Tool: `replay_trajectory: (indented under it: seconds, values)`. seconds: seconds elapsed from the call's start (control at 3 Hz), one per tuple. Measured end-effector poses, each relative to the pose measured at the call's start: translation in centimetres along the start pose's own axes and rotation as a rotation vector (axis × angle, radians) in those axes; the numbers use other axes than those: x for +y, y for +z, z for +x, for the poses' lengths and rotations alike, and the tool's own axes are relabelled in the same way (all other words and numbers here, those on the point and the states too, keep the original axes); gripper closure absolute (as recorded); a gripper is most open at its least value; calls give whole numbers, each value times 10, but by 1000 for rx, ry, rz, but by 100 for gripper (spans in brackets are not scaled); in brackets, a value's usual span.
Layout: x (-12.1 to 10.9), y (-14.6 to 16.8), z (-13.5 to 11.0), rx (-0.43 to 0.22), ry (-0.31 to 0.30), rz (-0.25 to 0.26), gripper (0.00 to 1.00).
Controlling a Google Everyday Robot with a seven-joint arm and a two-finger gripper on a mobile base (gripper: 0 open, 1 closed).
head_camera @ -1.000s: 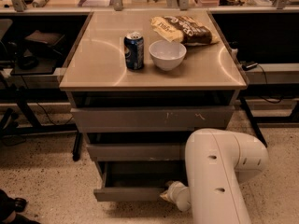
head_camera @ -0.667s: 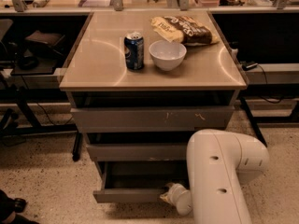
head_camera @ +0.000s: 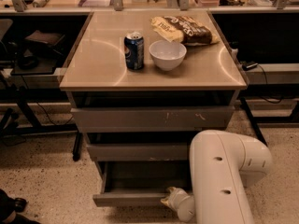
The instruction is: Open bottom drawer
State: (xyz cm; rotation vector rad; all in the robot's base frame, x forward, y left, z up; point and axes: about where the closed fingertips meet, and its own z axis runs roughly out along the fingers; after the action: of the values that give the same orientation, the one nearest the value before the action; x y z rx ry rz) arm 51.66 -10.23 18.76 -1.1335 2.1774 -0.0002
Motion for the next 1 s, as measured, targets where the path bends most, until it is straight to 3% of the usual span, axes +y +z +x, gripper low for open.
replay_trajectory:
  seconds: [0.67,1.0]
  values:
    - [26,-27,12,-95,-30,-2,100]
    - [26,-27,12,-95,-30,-2,100]
